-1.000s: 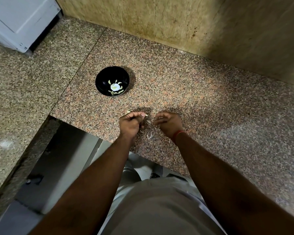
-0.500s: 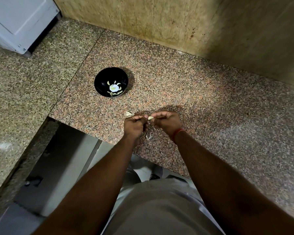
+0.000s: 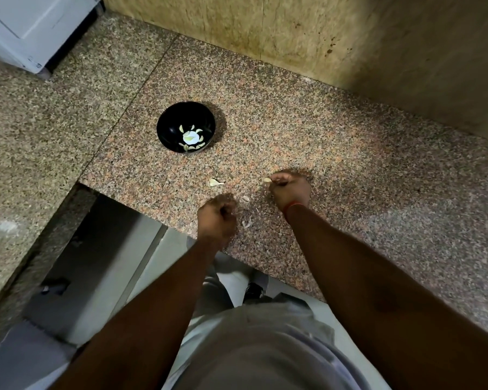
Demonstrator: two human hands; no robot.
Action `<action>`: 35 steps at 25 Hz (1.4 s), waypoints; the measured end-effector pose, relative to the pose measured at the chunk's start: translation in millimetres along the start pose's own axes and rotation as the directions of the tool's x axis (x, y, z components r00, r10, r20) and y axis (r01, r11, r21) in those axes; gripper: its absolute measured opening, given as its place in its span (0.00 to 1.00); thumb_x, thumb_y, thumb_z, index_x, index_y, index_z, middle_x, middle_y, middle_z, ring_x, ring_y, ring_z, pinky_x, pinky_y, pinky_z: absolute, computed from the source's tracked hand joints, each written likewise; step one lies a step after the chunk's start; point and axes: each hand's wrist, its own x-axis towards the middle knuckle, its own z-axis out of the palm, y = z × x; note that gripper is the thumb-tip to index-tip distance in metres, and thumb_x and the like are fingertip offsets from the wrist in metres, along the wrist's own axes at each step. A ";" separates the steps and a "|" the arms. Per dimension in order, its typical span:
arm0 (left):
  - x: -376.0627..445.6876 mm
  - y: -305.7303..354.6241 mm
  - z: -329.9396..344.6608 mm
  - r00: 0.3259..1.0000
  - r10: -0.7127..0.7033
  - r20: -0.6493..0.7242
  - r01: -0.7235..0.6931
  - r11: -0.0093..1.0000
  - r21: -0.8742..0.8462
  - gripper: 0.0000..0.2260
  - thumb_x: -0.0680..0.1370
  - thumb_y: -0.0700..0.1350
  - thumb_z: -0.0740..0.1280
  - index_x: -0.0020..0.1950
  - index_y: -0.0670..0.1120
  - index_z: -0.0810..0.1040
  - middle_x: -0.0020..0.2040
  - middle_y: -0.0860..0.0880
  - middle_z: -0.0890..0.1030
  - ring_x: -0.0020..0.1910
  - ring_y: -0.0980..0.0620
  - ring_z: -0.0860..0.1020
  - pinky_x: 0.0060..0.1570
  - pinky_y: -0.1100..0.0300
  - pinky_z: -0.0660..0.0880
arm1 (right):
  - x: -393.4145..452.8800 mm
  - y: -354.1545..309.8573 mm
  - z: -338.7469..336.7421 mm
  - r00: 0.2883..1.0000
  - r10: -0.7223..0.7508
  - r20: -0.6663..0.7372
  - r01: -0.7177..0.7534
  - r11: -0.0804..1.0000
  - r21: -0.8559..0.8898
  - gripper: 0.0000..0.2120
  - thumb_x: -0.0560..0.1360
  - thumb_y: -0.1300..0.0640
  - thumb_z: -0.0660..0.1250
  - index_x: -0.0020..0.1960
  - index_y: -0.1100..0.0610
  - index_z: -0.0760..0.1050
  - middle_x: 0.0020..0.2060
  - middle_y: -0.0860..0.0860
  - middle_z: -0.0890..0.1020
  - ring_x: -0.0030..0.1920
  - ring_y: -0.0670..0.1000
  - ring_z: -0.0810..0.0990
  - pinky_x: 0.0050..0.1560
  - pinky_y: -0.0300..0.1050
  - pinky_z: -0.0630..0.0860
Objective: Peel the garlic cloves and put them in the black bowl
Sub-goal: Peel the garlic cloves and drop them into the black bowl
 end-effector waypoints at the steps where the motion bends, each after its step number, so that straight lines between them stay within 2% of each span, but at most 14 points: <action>1: -3.2 -3.9 0.7 0.997 0.073 -0.018 -0.071 0.995 0.074 0.12 0.77 0.35 0.67 0.54 0.47 0.86 0.52 0.51 0.84 0.46 0.55 0.81 0.44 0.78 0.71 | -4.5 2.9 0.9 0.998 -0.052 -0.021 0.050 0.996 -0.073 0.12 0.74 0.64 0.73 0.52 0.48 0.84 0.44 0.45 0.85 0.43 0.45 0.85 0.45 0.50 0.86; 4: -10.6 -10.3 4.9 0.979 0.205 -0.016 -0.199 0.967 0.161 0.10 0.76 0.39 0.67 0.55 0.43 0.84 0.53 0.44 0.81 0.48 0.50 0.77 0.52 0.60 0.76 | -21.7 17.7 0.7 0.952 -0.303 0.039 0.302 0.916 -0.264 0.13 0.77 0.64 0.67 0.57 0.52 0.84 0.46 0.49 0.86 0.41 0.45 0.84 0.46 0.48 0.85; 7: -18.9 -9.9 15.0 0.969 0.244 0.046 -0.248 0.943 0.223 0.16 0.77 0.50 0.70 0.62 0.45 0.80 0.58 0.46 0.76 0.54 0.51 0.71 0.58 0.57 0.75 | -30.7 20.9 0.2 0.768 -0.528 0.361 0.639 0.660 -0.395 0.18 0.75 0.71 0.63 0.58 0.55 0.84 0.56 0.52 0.85 0.54 0.50 0.82 0.60 0.52 0.81; 9: -24.3 -10.4 26.7 0.968 0.245 0.050 -0.249 0.926 0.284 0.21 0.76 0.55 0.71 0.66 0.47 0.78 0.62 0.47 0.75 0.60 0.48 0.69 0.58 0.55 0.73 | -29.2 9.9 0.8 0.679 -0.489 0.548 0.726 0.557 -0.403 0.28 0.71 0.76 0.60 0.64 0.56 0.81 0.65 0.53 0.80 0.65 0.51 0.76 0.70 0.52 0.74; 11: -27.5 -6.9 37.5 0.971 0.240 -0.022 -0.223 0.930 0.293 0.18 0.77 0.52 0.70 0.64 0.46 0.79 0.61 0.46 0.75 0.60 0.47 0.69 0.57 0.55 0.74 | -22.2 -3.6 3.4 0.625 -0.430 0.651 0.770 0.477 -0.424 0.34 0.69 0.78 0.59 0.69 0.55 0.78 0.70 0.52 0.75 0.71 0.52 0.70 0.75 0.51 0.68; 15: -32.9 -7.7 45.5 0.956 0.277 -0.096 -0.239 0.927 0.288 0.07 0.80 0.39 0.66 0.52 0.41 0.84 0.55 0.44 0.80 0.53 0.48 0.74 0.49 0.56 0.76 | -16.3 -6.0 5.7 0.487 -0.405 0.774 0.874 0.240 -0.424 0.27 0.72 0.74 0.60 0.67 0.56 0.78 0.64 0.53 0.75 0.68 0.54 0.70 0.71 0.52 0.70; 18: -34.0 -20.7 39.4 0.949 0.303 -0.086 -0.266 0.917 0.296 0.09 0.77 0.33 0.66 0.51 0.39 0.85 0.54 0.43 0.82 0.51 0.44 0.79 0.48 0.53 0.79 | -30.8 14.0 -6.3 0.463 -0.442 0.769 0.886 0.224 -0.405 0.27 0.72 0.75 0.57 0.66 0.58 0.78 0.61 0.53 0.77 0.63 0.53 0.73 0.66 0.48 0.73; 19: -34.1 -22.7 36.6 0.947 0.310 -0.085 -0.272 0.914 0.302 0.09 0.77 0.32 0.67 0.51 0.39 0.86 0.53 0.42 0.83 0.50 0.44 0.79 0.48 0.52 0.80 | -37.1 22.6 -10.3 0.467 -0.466 0.752 0.884 0.262 -0.387 0.27 0.71 0.76 0.57 0.66 0.59 0.79 0.61 0.54 0.78 0.62 0.53 0.75 0.65 0.48 0.75; 20: -33.8 -22.6 34.0 0.943 0.320 -0.089 -0.281 0.912 0.299 0.08 0.77 0.32 0.67 0.50 0.38 0.86 0.52 0.41 0.83 0.49 0.44 0.80 0.49 0.53 0.80 | -42.4 30.8 -13.8 0.498 -0.501 0.708 0.866 0.331 -0.375 0.28 0.70 0.77 0.57 0.65 0.60 0.79 0.60 0.55 0.79 0.61 0.54 0.76 0.63 0.47 0.76; 23: -33.6 -17.7 31.4 0.944 0.314 -0.101 -0.277 0.921 0.274 0.09 0.78 0.35 0.65 0.53 0.37 0.84 0.54 0.40 0.82 0.53 0.43 0.79 0.54 0.52 0.79 | -40.2 43.2 -19.1 0.691 -0.565 0.451 0.721 0.578 -0.382 0.31 0.67 0.78 0.57 0.66 0.62 0.79 0.61 0.57 0.80 0.63 0.54 0.77 0.65 0.50 0.77; 26: -32.7 -17.3 31.9 0.956 0.279 -0.092 -0.247 0.933 0.263 0.14 0.78 0.38 0.63 0.59 0.38 0.83 0.58 0.40 0.80 0.58 0.41 0.77 0.60 0.52 0.77 | -27.2 36.1 -15.6 0.794 -0.497 0.349 0.608 0.646 -0.461 0.34 0.68 0.78 0.56 0.69 0.60 0.77 0.64 0.56 0.77 0.65 0.53 0.74 0.69 0.47 0.75; 30: -32.4 -20.1 36.2 0.944 0.328 -0.018 -0.307 0.900 0.309 0.15 0.79 0.43 0.66 0.65 0.45 0.81 0.61 0.43 0.77 0.61 0.42 0.72 0.58 0.53 0.74 | -27.2 25.5 -5.8 0.742 -0.471 0.477 0.670 0.519 -0.531 0.33 0.67 0.78 0.55 0.69 0.62 0.77 0.64 0.58 0.77 0.68 0.58 0.72 0.69 0.53 0.74; 32: -28.2 -23.3 36.3 0.935 0.354 0.002 -0.341 0.900 0.272 0.13 0.79 0.42 0.68 0.63 0.47 0.83 0.61 0.44 0.78 0.59 0.42 0.74 0.57 0.54 0.77 | -35.5 29.4 -4.7 0.698 -0.476 0.535 0.716 0.474 -0.512 0.32 0.66 0.77 0.56 0.67 0.63 0.78 0.63 0.58 0.78 0.68 0.58 0.72 0.68 0.54 0.75; 35: -21.5 -31.0 30.7 0.942 0.336 -0.002 -0.323 0.907 0.270 0.11 0.77 0.41 0.67 0.56 0.42 0.86 0.59 0.42 0.81 0.58 0.40 0.78 0.57 0.52 0.78 | -48.1 37.4 -8.5 0.624 -0.514 0.589 0.779 0.470 -0.415 0.30 0.66 0.77 0.59 0.65 0.62 0.80 0.60 0.58 0.81 0.62 0.57 0.77 0.65 0.52 0.76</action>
